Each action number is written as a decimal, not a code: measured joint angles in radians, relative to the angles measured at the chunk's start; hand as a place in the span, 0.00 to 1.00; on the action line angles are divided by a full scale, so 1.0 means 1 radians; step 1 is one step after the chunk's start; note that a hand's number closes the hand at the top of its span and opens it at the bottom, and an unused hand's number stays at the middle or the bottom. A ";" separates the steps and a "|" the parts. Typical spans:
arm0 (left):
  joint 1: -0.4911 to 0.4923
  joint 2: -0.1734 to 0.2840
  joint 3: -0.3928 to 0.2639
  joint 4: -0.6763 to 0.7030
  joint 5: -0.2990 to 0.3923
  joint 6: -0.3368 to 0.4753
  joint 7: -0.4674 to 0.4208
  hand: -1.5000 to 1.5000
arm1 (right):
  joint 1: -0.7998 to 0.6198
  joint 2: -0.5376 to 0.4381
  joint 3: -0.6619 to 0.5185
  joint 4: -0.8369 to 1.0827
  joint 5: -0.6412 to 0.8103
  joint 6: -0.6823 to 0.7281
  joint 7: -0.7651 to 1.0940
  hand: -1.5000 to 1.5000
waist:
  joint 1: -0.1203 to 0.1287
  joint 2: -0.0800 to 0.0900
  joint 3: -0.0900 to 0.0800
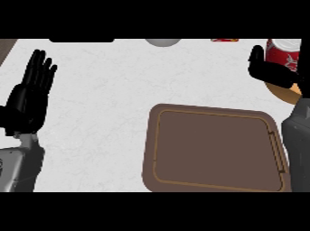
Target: Pick the can from the tray and place it in the pot
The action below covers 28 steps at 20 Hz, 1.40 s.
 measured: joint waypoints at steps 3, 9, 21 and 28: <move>0.009 -0.009 -0.005 0.004 -0.008 0.002 -0.012 0.50 | 0.025 -0.071 -0.097 0.029 -0.058 0.016 -0.054 1.00 | 0.000 0.001 0.000; 0.001 -0.004 0.004 0.001 -0.004 -0.005 0.000 0.50 | 0.089 -0.215 -0.283 0.158 -0.173 -0.017 -0.227 1.00 | 0.002 0.003 0.001; 0.001 -0.008 0.004 0.001 -0.004 -0.026 -0.008 0.50 | 0.006 -0.408 -0.453 0.749 -0.285 -0.249 -0.640 1.00 | 0.018 0.007 0.001; 0.001 -0.014 0.004 -0.003 -0.004 -0.031 -0.001 0.50 | -0.084 -0.463 -0.450 1.082 -0.256 -0.363 -0.758 1.00 | 0.027 0.009 0.001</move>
